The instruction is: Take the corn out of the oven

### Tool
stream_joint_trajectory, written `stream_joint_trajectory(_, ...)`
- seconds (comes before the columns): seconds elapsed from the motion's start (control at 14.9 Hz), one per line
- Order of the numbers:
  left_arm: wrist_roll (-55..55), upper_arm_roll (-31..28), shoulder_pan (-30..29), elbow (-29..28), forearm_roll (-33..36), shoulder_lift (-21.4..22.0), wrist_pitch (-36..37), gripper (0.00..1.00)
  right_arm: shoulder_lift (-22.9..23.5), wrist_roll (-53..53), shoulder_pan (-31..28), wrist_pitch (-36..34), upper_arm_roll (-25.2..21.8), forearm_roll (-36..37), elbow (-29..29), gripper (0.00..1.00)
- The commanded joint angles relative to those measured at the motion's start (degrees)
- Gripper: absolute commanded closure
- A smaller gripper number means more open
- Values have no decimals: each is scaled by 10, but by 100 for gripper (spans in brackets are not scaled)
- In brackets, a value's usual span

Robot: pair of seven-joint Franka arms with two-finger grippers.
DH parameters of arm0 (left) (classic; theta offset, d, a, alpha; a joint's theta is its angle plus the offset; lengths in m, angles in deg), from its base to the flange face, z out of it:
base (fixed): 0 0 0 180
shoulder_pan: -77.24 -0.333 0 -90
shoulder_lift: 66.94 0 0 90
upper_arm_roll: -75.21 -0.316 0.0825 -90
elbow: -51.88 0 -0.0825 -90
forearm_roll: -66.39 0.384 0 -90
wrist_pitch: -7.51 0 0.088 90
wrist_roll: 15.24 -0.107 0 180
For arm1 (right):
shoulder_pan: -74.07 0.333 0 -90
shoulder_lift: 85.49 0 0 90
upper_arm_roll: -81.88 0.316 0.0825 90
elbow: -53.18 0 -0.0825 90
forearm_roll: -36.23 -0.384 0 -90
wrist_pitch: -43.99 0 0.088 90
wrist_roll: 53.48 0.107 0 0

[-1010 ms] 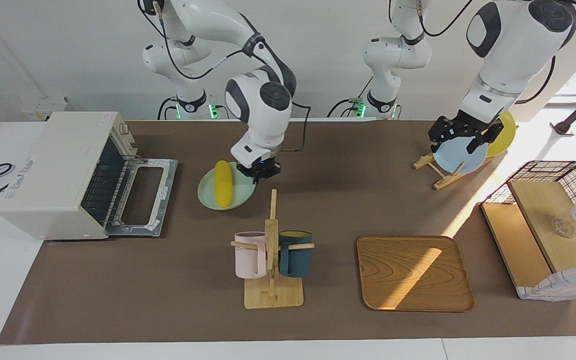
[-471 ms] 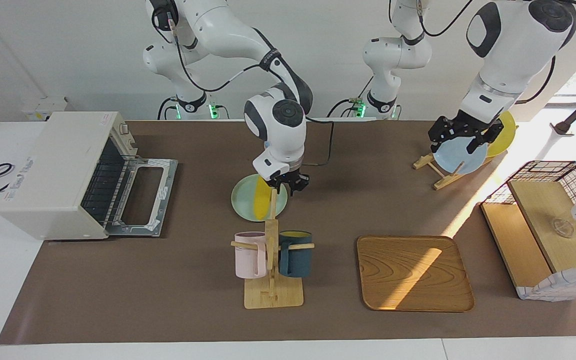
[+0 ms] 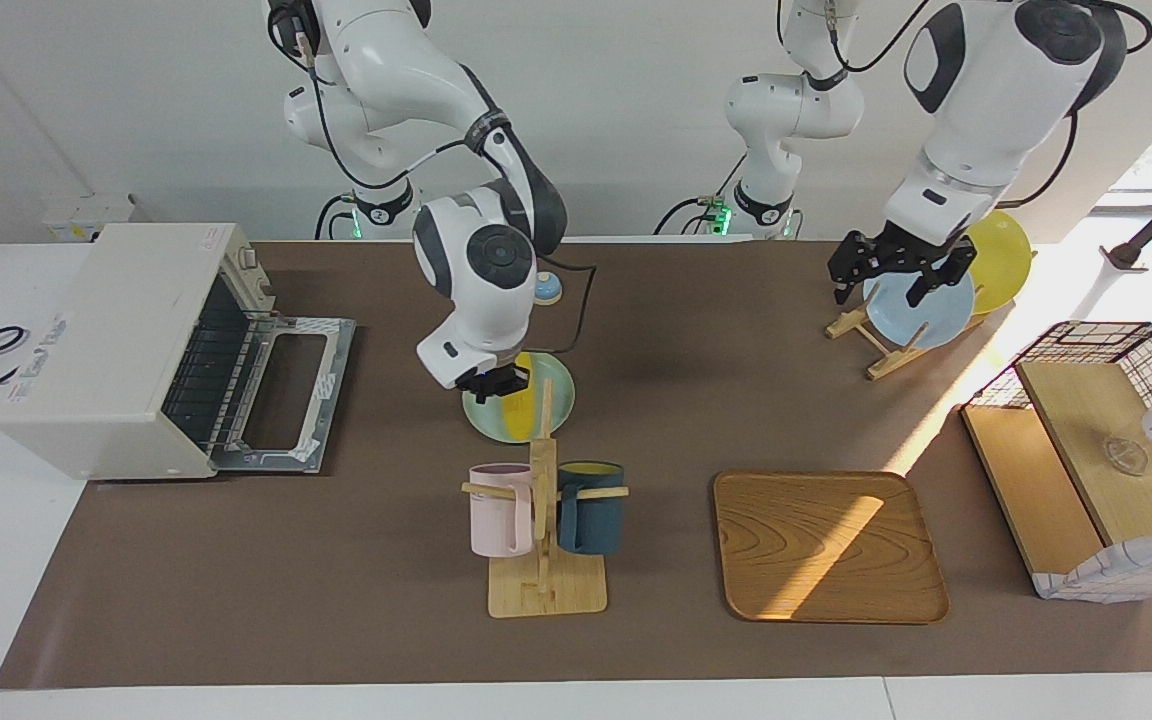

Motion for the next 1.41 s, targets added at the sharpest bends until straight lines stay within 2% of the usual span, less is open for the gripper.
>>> stream_joint_trajectory(0.0,80,-11,81,-54,-16,4,-72,0,-47,-17,-47,58,7,59,-106,100)
stream_joint_trajectory(0.13,126,-11,130,-57,-27,-30,-117,0,-49,-19,-63,48,7,90,-110,100)
stream_joint_trajectory(0.47,153,-11,171,-54,-61,-62,-175,0,-55,-39,-88,38,7,145,-125,100)
stream_joint_trajectory(0.61,174,-11,191,-54,-61,-89,-217,0,-55,-94,-97,-2,7,168,-95,100)
stream_joint_trajectory(0.94,221,-12,242,-49,-61,-155,-302,0,-130,-261,-164,-55,8,163,-72,100)
stream_joint_trajectory(1.21,239,-15,279,24,-55,-260,-328,0,-177,-342,-205,-84,7,135,-62,100)
stream_joint_trajectory(1.35,237,-15,278,24,-37,-271,-351,0,-193,-371,-229,-84,7,104,-61,100)
